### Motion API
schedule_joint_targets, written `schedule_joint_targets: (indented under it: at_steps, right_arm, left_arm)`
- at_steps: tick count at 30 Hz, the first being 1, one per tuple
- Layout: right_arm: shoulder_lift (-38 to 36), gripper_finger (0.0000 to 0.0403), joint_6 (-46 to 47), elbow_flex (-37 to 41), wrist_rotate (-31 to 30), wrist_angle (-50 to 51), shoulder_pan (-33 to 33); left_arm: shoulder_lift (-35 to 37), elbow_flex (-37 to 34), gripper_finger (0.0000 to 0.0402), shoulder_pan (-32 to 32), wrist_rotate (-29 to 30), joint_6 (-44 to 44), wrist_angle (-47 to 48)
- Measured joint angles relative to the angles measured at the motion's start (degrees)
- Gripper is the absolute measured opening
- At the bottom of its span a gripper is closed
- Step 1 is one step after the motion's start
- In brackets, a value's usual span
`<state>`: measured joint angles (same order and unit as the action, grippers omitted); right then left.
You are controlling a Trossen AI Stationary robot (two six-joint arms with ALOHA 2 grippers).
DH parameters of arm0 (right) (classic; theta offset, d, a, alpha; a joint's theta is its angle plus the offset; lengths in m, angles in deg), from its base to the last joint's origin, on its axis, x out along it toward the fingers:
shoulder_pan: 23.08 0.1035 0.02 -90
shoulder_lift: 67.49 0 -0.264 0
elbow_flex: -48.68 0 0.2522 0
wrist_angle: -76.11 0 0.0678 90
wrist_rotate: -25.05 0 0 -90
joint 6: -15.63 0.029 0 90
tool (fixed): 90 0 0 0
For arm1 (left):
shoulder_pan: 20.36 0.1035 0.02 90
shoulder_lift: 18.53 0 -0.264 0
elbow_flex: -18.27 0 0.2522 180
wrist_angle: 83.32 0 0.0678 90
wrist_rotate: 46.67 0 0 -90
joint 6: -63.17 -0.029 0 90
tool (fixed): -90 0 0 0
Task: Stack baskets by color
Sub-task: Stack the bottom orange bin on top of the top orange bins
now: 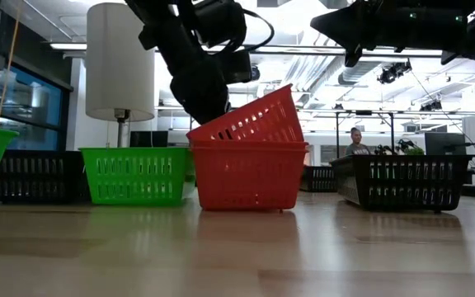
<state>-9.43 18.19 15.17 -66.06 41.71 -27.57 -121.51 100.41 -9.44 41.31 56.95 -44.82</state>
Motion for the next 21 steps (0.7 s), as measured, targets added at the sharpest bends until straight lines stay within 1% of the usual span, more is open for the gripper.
schedule_joint_targets:
  at_steps: [3, 5, 8, 11, 13, 16, 18, 21]
  right_arm:
    - [0.0, 0.0000, 0.0, 0.0, 0.0, 0.8, 0.0]
    - [0.0, 0.0000, 0.0, 0.0, 0.0, 1.6, 0.0]
    - [0.0, 0.0000, 0.0, 0.0, 0.0, 2.2, 0.0]
    - [0.0, 0.0000, 0.0, 0.0, 0.0, 2.1, 0.0]
    - [0.0, 0.0000, 0.0, 0.0, 0.0, 2.1, 0.0]
    - [0.0, 0.0000, 0.0, 0.0, 0.0, 2.1, 0.0]
    - [0.0, 0.0000, 0.0, 0.0, 0.0, 1.8, 0.0]
    - [-0.1, 0.0000, 0.6, 0.0, 0.0, 1.9, 0.0]
  left_arm:
    - [0.0, 0.1, 0.0123, 0.0, -1.8, 0.0, 0.2]
    - [-0.1, 1.5, 0.0148, 0.0, -2.5, 0.0, 2.6]
    - [-0.1, 5.3, 0.0181, 0.0, -1.5, -0.2, 8.2]
    - [-0.1, 9.8, 0.0204, 0.0, -0.4, -1.1, 14.6]
    - [0.2, 12.4, 0.0214, 0.0, -0.1, -0.8, 16.6]
    - [1.8, 12.8, 0.0217, -0.2, 0.5, 0.2, 15.5]
    - [3.5, 11.2, 0.0216, -0.5, 1.5, 1.3, 13.8]
    - [8.0, 6.1, 0.0209, -0.9, 1.4, 2.7, 6.5]
